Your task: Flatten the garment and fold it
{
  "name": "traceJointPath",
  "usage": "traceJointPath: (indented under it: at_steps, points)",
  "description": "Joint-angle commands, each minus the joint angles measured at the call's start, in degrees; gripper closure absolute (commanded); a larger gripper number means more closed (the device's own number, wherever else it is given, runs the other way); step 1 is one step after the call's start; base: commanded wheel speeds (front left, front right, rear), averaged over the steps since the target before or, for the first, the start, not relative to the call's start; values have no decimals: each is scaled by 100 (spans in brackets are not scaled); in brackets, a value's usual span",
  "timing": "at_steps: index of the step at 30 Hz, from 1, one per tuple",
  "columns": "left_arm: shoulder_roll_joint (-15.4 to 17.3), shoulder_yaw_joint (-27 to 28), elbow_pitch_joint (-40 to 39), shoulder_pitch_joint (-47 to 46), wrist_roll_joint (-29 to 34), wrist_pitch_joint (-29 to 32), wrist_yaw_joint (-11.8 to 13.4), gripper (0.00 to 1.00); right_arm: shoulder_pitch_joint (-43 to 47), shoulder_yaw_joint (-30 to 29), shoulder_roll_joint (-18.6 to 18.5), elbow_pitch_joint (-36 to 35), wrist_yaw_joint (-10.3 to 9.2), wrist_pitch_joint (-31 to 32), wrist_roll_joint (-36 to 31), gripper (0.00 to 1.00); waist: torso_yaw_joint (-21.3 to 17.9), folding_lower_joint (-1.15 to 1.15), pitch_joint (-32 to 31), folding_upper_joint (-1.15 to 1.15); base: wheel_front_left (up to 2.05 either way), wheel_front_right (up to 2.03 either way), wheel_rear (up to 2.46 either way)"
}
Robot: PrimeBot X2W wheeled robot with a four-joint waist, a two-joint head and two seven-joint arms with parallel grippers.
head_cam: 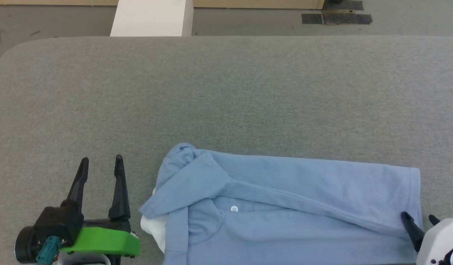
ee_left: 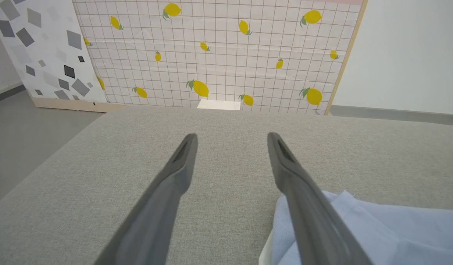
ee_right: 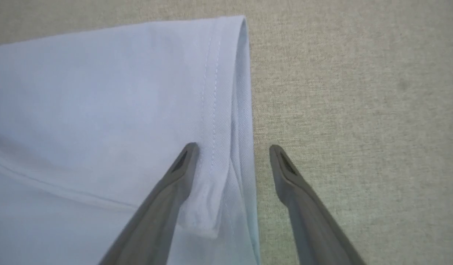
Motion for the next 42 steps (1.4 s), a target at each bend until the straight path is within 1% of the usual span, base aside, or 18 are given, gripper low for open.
traceJointPath:
  at_steps: [1,3,4,5,6,8,11,15,18,23,26,27,30,32,37,42]
  points:
    - [-41,3,2,61,96,-42,20,0,-152,20,-25,126,-9,20,-43,0,61,0,62,0,0,0,0]
    - [-62,4,8,48,139,-44,13,0,-207,73,-44,336,-9,96,-27,0,87,0,84,0,0,0,0]
    - [-63,-5,16,38,169,-45,10,0,-228,101,-45,454,-9,183,-3,16,101,0,90,0,0,0,0]
    - [-63,-15,23,30,188,-45,6,0,-243,116,-38,523,-9,249,30,96,113,0,89,0,0,0,0]
    - [-64,-28,33,21,207,-46,2,0,-260,114,-13,593,-9,345,84,100,125,0,80,0,0,0,0]
    - [-66,-48,53,14,223,-46,-2,0,-283,98,0,619,-9,453,142,100,137,0,46,0,0,0,0]
    - [-75,-67,83,32,212,-39,-1,0,-313,-9,-38,559,-9,457,92,100,133,0,-46,0,0,0,0]
    - [-91,-90,106,92,147,-20,-23,0,-364,-316,-152,457,-9,408,-62,100,99,0,-182,0,0,0,0]
    - [-91,-106,103,126,121,-4,-27,0,-428,-671,-374,466,-9,331,-252,100,72,0,-243,0,0,0,0]
    - [-59,-145,94,160,101,51,-46,0,-472,-1324,-833,709,-9,256,-568,100,45,0,-298,0,0,0,0]
    - [-52,-174,106,173,80,89,-62,0,-467,-1446,-1034,772,-9,274,-620,100,35,0,-321,0,0,0,0]
    - [-55,-190,118,177,73,99,-72,0,-459,-1411,-1058,742,-9,315,-571,100,36,0,-335,0,0,0,0]
    - [-86,-218,156,193,35,106,-91,0,-447,-1187,-953,502,-9,606,-178,100,26,0,-384,0,0,0,0]
    - [-113,-240,191,213,-1,106,-109,0,-379,-908,-881,165,-9,920,94,100,15,0,-428,0,0,0,0]
    - [-190,-255,255,243,-78,89,-146,0,-173,-328,-584,-962,-9,1846,731,100,11,0,-502,0,0,0,0]
    - [-264,-274,314,257,-125,65,-195,0,-91,244,-277,-1812,-9,2470,1016,100,57,0,-538,0,0,0,0]
